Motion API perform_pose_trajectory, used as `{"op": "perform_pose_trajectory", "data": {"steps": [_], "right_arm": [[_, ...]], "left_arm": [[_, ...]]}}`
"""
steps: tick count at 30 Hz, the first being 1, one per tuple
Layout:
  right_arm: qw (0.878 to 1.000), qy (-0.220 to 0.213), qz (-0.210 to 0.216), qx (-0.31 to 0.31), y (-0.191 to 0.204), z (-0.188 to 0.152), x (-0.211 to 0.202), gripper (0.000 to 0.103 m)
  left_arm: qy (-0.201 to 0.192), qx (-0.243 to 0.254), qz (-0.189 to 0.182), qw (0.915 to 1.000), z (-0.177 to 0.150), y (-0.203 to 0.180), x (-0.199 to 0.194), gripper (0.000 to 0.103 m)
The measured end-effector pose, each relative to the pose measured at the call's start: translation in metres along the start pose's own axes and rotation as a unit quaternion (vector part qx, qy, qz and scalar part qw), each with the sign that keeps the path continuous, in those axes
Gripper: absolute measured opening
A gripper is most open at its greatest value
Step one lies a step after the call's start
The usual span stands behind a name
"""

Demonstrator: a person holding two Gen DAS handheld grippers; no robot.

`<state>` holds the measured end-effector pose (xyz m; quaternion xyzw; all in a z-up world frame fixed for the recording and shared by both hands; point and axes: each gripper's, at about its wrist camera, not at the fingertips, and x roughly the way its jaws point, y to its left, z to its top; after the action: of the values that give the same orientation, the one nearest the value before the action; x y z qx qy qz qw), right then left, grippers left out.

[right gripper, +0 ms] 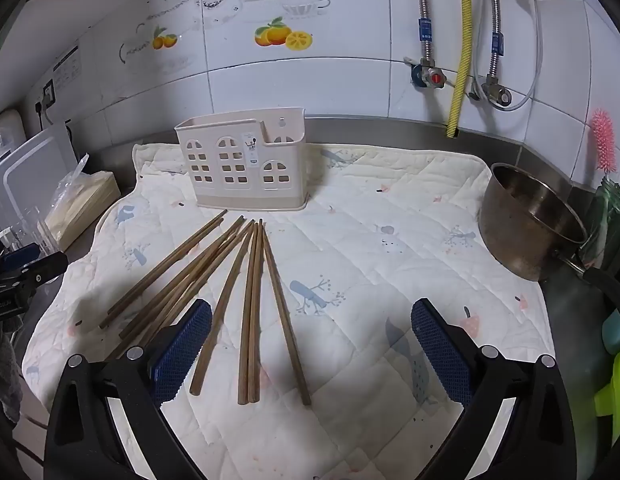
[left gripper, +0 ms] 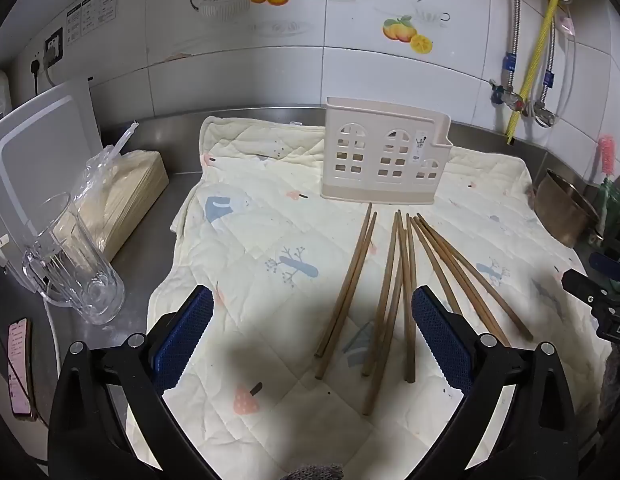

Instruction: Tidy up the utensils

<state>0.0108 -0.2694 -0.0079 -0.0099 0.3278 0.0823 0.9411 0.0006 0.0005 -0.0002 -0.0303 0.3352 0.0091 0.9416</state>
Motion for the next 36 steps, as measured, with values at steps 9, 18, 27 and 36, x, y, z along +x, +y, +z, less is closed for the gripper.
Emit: {"op": "perform_pose_trajectory", "data": {"steps": [9,18,27,36], "right_arm": [[1.000,-0.001,-0.003,-0.001,0.002,-0.001,-0.001,0.097],[1.000,-0.002,-0.001,-0.002,0.003,0.000,-0.002,0.097],[1.000,-0.002,0.000,-0.004,0.007,0.000,-0.005,0.097],[1.000,-0.006,0.003,-0.007,0.010,-0.001,-0.008,0.097]], "left_arm": [[-0.002,0.006,0.003,1.0000,0.000,-0.001,0.000,0.098],[0.000,0.007,0.004,1.0000,0.000,-0.006,0.000,0.098],[-0.002,0.010,0.002,0.9999,-0.004,-0.005,-0.006,0.098],[-0.006,0.012,0.001,0.9999,-0.008,-0.004,-0.014,0.098]]}}
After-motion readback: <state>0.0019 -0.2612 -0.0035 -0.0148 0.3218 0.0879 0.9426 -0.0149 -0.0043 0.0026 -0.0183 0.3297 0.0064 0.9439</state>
